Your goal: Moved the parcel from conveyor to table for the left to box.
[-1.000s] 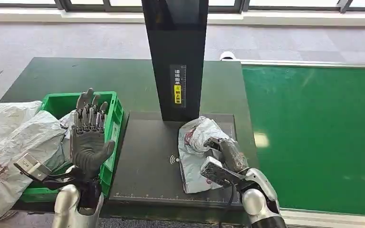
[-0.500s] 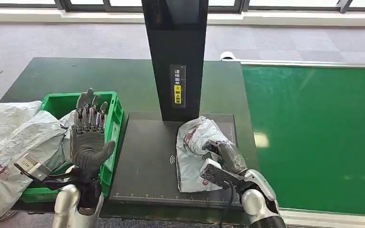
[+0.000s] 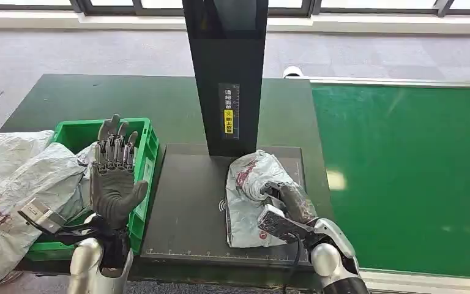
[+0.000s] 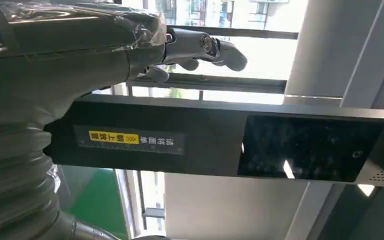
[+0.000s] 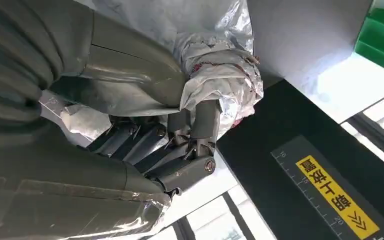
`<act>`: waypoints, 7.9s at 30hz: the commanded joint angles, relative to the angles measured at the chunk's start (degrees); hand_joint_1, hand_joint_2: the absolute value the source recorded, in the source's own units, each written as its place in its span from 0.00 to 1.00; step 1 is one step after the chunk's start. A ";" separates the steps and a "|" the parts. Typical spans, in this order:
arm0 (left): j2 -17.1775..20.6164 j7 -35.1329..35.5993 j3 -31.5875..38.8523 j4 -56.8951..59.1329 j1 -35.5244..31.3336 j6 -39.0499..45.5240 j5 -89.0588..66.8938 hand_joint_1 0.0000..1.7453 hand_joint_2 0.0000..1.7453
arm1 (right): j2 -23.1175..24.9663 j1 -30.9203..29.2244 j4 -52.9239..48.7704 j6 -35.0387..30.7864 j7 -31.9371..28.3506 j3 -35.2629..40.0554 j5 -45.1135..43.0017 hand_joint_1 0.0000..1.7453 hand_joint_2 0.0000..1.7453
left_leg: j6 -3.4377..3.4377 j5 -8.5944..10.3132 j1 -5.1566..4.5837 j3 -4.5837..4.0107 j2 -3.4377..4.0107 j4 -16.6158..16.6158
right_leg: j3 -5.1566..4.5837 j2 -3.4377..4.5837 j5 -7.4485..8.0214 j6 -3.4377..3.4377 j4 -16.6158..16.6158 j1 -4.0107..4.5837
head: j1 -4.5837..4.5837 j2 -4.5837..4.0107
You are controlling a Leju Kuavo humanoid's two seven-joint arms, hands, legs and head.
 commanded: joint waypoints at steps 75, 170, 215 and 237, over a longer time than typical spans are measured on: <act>1.08 -0.24 1.27 4.74 -2.59 1.92 -2.12 0.00 1.00 | -0.43 -1.02 -1.55 -2.30 -3.68 -3.41 -6.13 0.00 1.00 | 0.02 0.03 0.01 0.05 -0.03 -0.07 | 0.05 0.02 0.03 0.00 -0.10 0.01 | 0.00 0.00; -2.68 11.56 -19.49 55.79 -19.65 30.08 -43.14 0.00 1.00 | 12.83 2.73 -25.68 -44.20 -8.53 -26.42 -17.89 0.00 1.00 | 0.05 -0.01 -0.11 0.11 0.02 -0.08 | 0.06 0.13 0.10 0.06 -0.15 -0.10 | 0.00 0.00; -6.06 11.29 -34.75 44.85 -20.61 40.96 -48.46 0.00 1.00 | 12.83 1.87 -22.49 -44.20 -8.53 -26.43 -18.44 0.00 1.00 | 0.05 -0.05 -0.14 0.00 0.06 0.01 | -0.04 0.15 0.06 0.07 -0.03 -0.13 | 0.00 0.00; -6.06 11.29 -34.75 44.85 -20.61 40.96 -48.46 0.00 1.00 | 12.83 1.87 -22.49 -44.20 -8.53 -26.43 -18.44 0.00 1.00 | 0.05 -0.05 -0.13 0.01 0.07 0.00 | -0.03 0.18 0.07 0.07 -0.06 -0.12 | 0.00 0.00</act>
